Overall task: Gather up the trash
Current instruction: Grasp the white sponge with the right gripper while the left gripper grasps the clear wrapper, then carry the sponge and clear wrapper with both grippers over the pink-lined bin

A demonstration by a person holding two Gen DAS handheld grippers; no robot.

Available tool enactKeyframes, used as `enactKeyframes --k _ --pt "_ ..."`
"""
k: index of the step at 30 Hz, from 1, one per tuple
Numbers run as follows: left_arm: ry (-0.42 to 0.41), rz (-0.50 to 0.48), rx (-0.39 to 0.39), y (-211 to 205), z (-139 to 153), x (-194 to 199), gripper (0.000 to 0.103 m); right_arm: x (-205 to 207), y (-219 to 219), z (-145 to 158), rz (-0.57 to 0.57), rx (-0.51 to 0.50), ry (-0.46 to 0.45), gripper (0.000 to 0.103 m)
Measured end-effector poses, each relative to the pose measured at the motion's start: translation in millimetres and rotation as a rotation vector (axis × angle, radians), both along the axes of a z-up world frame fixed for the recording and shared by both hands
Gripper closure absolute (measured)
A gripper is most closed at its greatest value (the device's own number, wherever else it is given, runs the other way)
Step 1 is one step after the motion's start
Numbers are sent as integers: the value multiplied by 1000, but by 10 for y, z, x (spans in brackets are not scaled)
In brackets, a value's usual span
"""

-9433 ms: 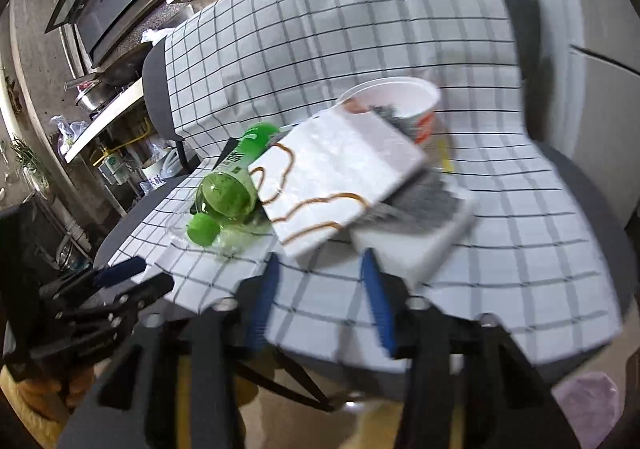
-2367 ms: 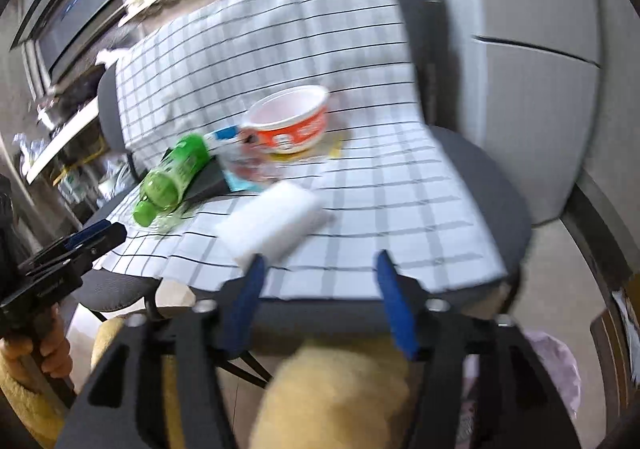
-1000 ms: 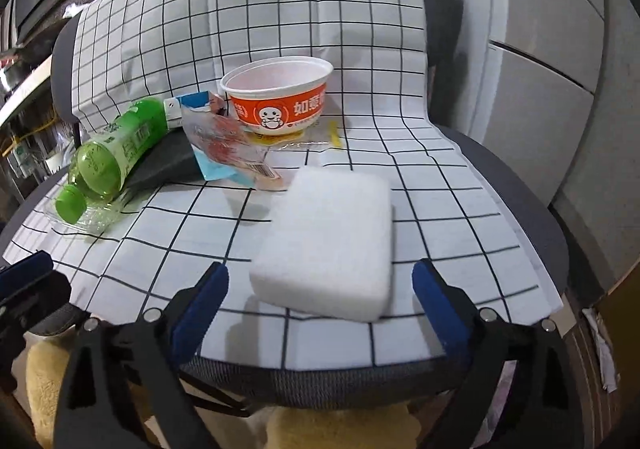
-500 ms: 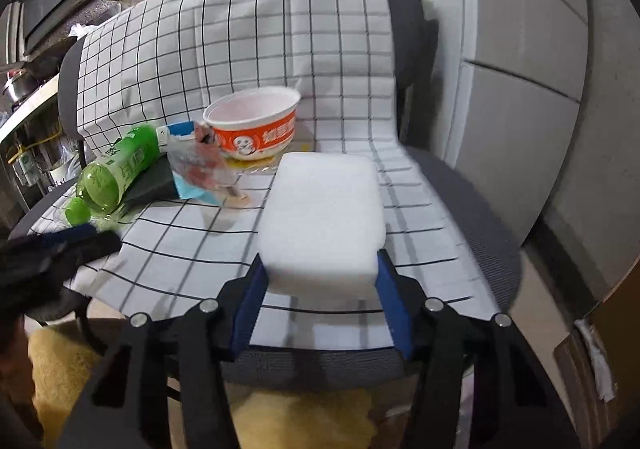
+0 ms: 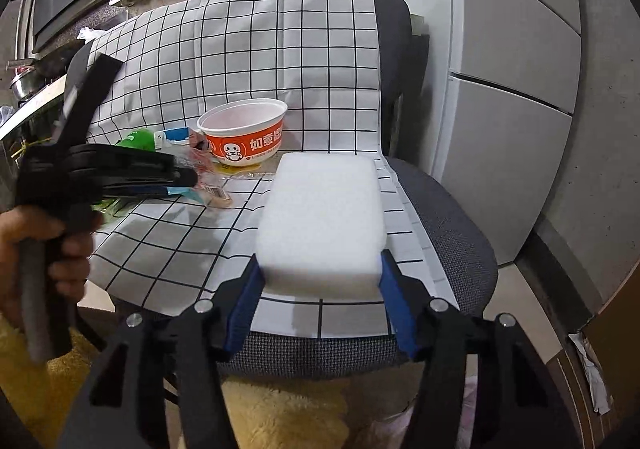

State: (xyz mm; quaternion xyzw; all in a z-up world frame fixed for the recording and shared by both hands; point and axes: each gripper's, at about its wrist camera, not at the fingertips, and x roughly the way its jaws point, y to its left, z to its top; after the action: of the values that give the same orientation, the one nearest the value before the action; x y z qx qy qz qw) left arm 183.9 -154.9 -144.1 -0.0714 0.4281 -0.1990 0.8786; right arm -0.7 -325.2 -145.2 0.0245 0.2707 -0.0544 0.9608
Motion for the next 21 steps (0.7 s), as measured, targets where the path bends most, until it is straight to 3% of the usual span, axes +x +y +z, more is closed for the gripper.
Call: enactKeyframes --k 1,5,9,15,21 --pt "10 2 -12 4 -28 36 71 -15 1 -6 0 1 -1 46" --pt "30 -4 -65 28 -54 58 98 -45 -30 -2 3 14 -2 46" --pt "-65 -65 -77 72 137 -275 99 -150 -58 91 -9 18 -31 46" --pt "-214 -275 -112 72 457 -1141 100 -457 -135 289 -74 4 -84 45" --pt "-270 -470 -141 -266 530 -1777 100 -849 -339 370 -196 -30 -57 43"
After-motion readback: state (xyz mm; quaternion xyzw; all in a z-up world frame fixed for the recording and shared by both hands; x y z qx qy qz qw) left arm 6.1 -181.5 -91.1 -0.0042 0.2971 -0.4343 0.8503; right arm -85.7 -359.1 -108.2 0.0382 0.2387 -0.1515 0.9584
